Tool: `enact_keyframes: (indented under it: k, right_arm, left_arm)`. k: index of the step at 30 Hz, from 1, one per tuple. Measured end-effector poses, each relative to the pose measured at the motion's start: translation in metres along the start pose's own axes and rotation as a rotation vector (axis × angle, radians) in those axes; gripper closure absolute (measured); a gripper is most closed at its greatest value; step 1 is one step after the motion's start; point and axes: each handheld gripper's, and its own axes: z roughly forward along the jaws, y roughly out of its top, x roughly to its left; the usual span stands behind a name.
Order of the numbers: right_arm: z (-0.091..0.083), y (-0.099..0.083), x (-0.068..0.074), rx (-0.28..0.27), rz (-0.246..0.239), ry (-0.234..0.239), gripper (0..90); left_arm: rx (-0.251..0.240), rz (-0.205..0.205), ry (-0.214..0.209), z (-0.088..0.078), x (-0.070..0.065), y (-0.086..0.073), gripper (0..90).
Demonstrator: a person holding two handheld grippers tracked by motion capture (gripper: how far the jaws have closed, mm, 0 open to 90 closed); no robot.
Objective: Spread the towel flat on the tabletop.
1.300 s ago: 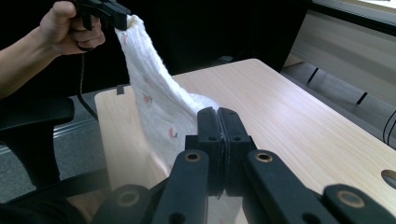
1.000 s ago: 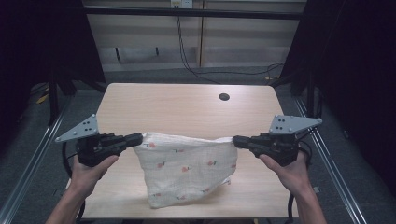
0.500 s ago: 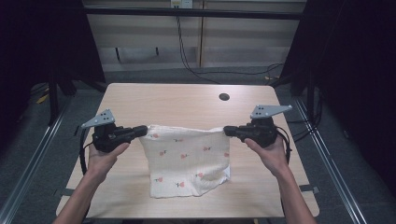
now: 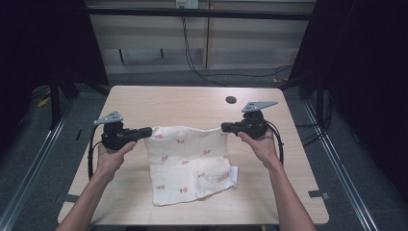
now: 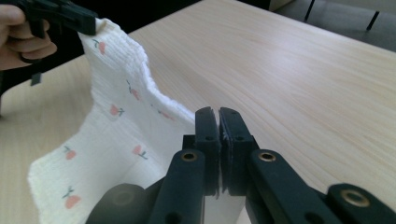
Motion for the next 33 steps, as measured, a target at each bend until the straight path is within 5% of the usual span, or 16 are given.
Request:
enact_keyframes:
  k: [6, 9, 15, 18, 26, 29, 31, 33]
  right_arm:
    - [0.022, -0.005, -0.02, 0.041, 0.03, -0.042, 88.2]
    - [0.028, -0.008, -0.023, 0.039, 0.056, -0.083, 74.7]
    - [0.024, -0.016, -0.022, 0.014, 0.072, -0.095, 65.9]
    - [0.017, -0.02, -0.018, 0.02, 0.063, -0.081, 64.7]
    - [-0.006, -0.045, 0.01, 0.062, 0.028, -0.016, 65.6]
    - [-0.014, -0.057, 0.023, 0.072, 0.013, 0.018, 65.7]
    - [-0.02, -0.064, 0.032, 0.084, 0.005, 0.033, 65.8]
    - [-0.025, -0.072, 0.04, 0.097, -0.001, 0.032, 65.9]
  left_arm:
    - [0.029, 0.001, 0.046, 0.013, 0.012, -0.002, 87.0]
    - [0.067, -0.01, 0.071, 0.023, 0.023, -0.008, 86.0]
    - [0.086, -0.046, 0.099, 0.024, 0.029, -0.015, 61.9]
    - [0.103, -0.04, 0.125, 0.02, 0.029, -0.017, 58.0]
    - [0.138, 0.028, 0.023, 0.005, -0.001, -0.027, 64.0]
    - [0.141, -0.002, -0.059, -0.005, -0.016, -0.039, 67.8]
    - [0.172, 0.021, -0.029, -0.01, -0.024, -0.043, 69.0]
    - [0.195, 0.033, -0.055, -0.015, -0.031, -0.048, 69.4]
